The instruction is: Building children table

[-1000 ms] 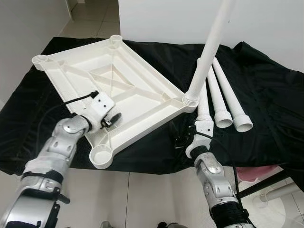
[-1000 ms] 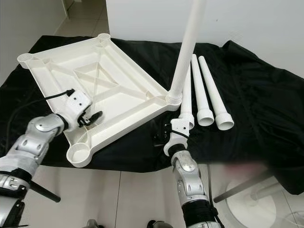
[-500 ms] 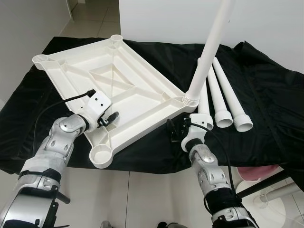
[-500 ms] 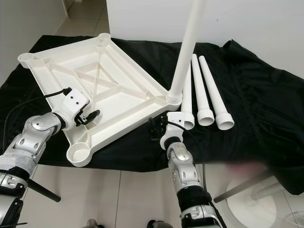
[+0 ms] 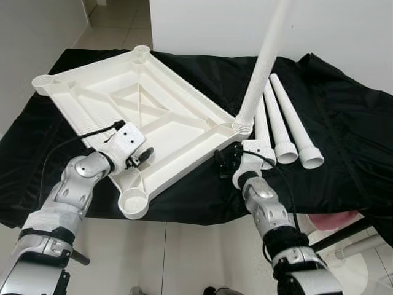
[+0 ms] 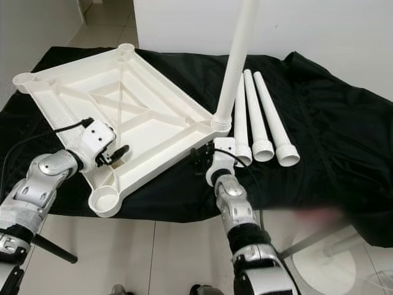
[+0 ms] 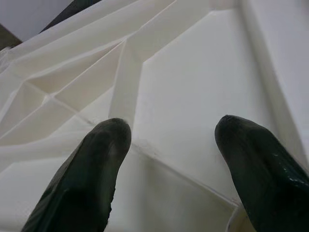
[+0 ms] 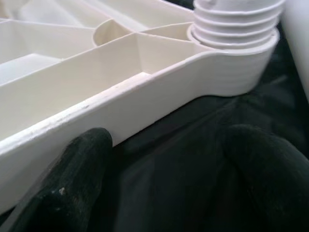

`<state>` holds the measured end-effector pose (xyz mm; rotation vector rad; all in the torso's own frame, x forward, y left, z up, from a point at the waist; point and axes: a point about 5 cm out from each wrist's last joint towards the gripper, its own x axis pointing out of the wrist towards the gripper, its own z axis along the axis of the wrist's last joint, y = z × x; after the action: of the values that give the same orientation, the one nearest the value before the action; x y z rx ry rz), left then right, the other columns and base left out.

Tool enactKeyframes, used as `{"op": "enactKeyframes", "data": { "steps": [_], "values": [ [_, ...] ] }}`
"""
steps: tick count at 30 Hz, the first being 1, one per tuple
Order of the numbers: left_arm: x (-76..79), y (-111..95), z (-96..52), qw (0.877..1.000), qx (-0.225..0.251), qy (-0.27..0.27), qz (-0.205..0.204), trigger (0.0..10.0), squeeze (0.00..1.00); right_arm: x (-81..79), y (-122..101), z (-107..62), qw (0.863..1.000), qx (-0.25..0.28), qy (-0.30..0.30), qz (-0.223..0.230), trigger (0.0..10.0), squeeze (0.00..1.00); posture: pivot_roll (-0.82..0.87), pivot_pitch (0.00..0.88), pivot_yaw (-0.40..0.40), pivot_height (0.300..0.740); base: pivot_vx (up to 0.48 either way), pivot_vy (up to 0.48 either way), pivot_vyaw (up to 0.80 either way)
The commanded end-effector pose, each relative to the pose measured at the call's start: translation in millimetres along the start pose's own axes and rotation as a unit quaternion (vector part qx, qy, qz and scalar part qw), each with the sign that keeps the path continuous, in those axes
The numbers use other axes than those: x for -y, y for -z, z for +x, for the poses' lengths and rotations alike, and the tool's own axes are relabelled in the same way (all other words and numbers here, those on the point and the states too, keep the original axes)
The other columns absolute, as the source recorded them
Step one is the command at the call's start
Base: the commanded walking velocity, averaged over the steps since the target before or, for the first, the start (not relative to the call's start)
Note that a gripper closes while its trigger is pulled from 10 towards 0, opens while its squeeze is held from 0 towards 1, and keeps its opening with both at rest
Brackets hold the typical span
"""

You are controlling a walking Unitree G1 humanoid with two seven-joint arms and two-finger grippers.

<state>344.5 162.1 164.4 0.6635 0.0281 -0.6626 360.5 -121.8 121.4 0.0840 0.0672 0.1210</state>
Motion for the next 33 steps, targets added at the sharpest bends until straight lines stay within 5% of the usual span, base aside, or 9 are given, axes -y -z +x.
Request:
{"op": "enactKeyframes", "data": {
  "steps": [1,17,20,21,33],
  "values": [
    [28.0,13.4,3.1,0.996,-0.031,0.084,-0.008,10.0,0.0,1.6,-4.4,3.2,1.0,0.009,0.009,0.001,10.0,0.0,0.04,0.099,-0.035,0.74,0.0,0.0,0.0],
    [47.4,-8.4,20.6,0.996,0.006,0.082,-0.034,10.0,0.0,-3.7,-15.1,20.7,1.0,0.015,0.011,-0.006,10.0,0.0,0.04,0.097,-0.036,0.74,0.0,0.0,0.0],
    [38.4,-6.6,16.7,0.996,0.009,0.069,-0.047,10.0,0.0,-1.4,-16.2,17.7,0.999,0.032,0.01,-0.008,10.0,0.0,0.05,0.099,-0.038,0.74,0.0,0.0,0.0],
    [20.7,-4.5,8.8,0.996,0.018,0.05,-0.071,10.0,0.0,3.1,-18.9,11.9,0.998,0.063,0.001,-0.006,10.0,0.0,0.05,0.105,-0.042,0.74,0.0,0.0,0.0],
    [-22.1,-2.0,-14.0,0.989,0.048,0.044,-0.132,10.0,0.0,18.5,-27.2,-13.5,0.988,0.154,-0.028,0.002,10.0,0.0,0.04,0.113,-0.034,0.74,0.0,0.0,0.0]
  ]
}}
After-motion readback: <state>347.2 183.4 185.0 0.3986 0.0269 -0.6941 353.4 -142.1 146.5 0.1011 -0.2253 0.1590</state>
